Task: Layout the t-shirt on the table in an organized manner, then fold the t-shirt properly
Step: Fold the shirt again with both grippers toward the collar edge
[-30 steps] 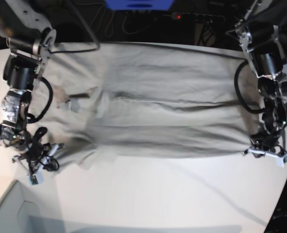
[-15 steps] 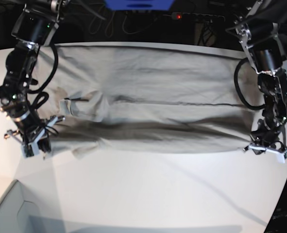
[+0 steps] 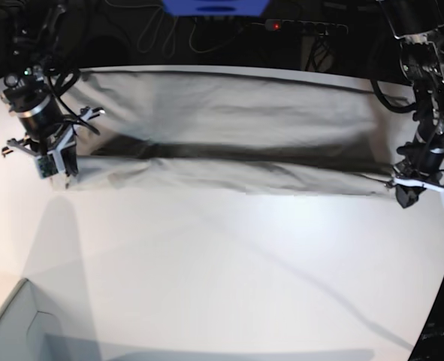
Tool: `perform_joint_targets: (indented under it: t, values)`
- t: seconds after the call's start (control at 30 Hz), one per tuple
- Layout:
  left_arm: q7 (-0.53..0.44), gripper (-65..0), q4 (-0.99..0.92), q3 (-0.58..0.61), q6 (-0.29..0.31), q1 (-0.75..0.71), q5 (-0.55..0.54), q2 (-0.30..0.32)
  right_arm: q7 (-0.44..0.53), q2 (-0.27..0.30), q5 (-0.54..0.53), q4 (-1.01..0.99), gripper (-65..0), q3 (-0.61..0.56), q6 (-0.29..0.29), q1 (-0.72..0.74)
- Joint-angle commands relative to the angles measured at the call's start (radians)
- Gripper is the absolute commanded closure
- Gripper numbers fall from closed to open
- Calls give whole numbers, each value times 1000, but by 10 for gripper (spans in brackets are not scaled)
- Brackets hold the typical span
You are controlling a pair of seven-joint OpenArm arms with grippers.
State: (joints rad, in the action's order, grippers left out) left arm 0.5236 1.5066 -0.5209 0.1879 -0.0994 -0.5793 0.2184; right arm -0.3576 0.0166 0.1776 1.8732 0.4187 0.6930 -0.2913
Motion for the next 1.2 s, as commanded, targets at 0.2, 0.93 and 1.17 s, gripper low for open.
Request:
perform_joint_targets:
  t: [0.2, 0.93, 1.17]
  values:
    - [-26, -1, 76, -3, 9, -43, -18, 13, 24, -14, -14, 64, 0, 6, 5, -96]
    - [-33, -1, 55, -3, 9, -153, -20, 9, 177, -111, -14, 47, 0, 108, 5, -263]
    - [-35, -1, 48, -3, 9, -171, -20, 9, 216, -111, -13, -88, 0, 111, 5, -254]
